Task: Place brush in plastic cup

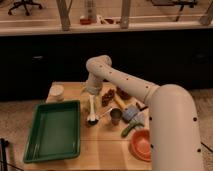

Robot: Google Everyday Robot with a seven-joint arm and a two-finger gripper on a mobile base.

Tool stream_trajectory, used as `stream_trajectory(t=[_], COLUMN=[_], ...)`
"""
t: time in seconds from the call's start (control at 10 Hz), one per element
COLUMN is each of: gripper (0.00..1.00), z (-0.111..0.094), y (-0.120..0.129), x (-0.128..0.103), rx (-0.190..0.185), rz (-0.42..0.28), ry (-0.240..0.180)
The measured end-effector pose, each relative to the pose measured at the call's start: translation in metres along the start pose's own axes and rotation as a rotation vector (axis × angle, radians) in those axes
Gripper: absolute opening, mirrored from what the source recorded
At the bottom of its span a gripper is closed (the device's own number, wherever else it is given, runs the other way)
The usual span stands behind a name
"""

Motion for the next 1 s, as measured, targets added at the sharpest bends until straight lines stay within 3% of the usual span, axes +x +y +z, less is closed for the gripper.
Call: stream_trajectory(t=[1.0], gripper=[0.8], z=[-0.0098], y=[-0.0012], x=[0.0038], rx=[0.013], rz=[-0.014], ry=[0.01])
